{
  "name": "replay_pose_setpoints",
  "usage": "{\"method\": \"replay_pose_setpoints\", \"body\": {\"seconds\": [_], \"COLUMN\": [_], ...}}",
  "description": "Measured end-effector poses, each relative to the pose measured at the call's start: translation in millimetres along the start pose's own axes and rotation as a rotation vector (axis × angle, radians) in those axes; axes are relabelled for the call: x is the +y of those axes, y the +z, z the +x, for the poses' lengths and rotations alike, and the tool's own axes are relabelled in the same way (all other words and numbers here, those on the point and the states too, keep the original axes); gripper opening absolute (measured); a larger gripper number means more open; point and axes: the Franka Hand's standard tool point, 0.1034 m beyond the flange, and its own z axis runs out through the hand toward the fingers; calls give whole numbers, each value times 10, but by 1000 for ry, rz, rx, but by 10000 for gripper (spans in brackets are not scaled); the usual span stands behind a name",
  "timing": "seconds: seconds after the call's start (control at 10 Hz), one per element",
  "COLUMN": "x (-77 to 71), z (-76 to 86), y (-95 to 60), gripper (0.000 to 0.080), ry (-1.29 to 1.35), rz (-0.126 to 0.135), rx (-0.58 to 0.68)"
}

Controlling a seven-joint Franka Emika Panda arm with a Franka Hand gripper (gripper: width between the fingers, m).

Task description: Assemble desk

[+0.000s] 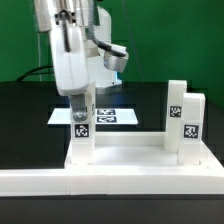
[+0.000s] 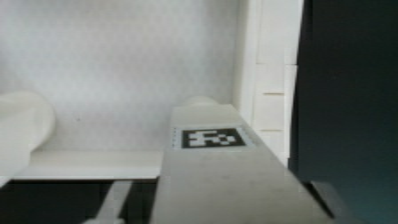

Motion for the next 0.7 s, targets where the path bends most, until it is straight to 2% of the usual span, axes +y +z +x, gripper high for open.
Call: {"method": "replay_pose_setpoints", "body": {"seconds": [0.5,0.6,0.7], "x": [13,30,57], "z": [23,34,36], "y": [-3,-1,-2], "gripper": [290,299,311], "ry": [299,399,458], "rz": [2,18,46], "rx": [-1,6,7]}}
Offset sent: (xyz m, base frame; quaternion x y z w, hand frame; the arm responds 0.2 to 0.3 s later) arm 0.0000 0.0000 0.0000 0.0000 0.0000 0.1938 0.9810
